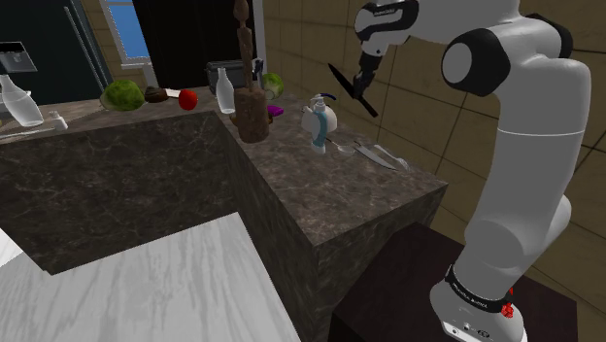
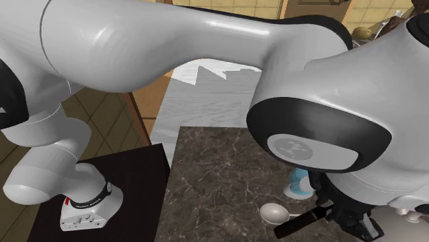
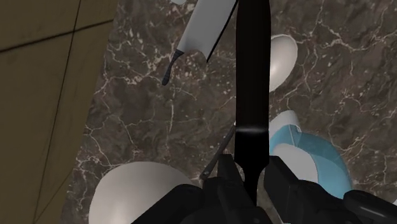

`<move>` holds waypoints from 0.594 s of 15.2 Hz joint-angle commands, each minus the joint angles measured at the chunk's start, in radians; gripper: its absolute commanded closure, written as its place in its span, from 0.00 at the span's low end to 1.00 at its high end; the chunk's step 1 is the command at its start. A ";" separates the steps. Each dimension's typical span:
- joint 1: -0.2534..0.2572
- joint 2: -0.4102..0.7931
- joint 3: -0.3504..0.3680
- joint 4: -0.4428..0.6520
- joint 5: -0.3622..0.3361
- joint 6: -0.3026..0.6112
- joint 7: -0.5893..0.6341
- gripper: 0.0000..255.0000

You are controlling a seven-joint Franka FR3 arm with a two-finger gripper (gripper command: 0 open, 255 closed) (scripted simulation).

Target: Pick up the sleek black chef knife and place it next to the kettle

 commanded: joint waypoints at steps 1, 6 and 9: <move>0.002 -0.002 0.001 -0.030 0.001 0.029 -0.004 1.00; 0.006 -0.002 0.003 -0.098 0.005 0.095 -0.014 1.00; 0.008 0.000 0.004 -0.134 0.009 0.133 -0.021 1.00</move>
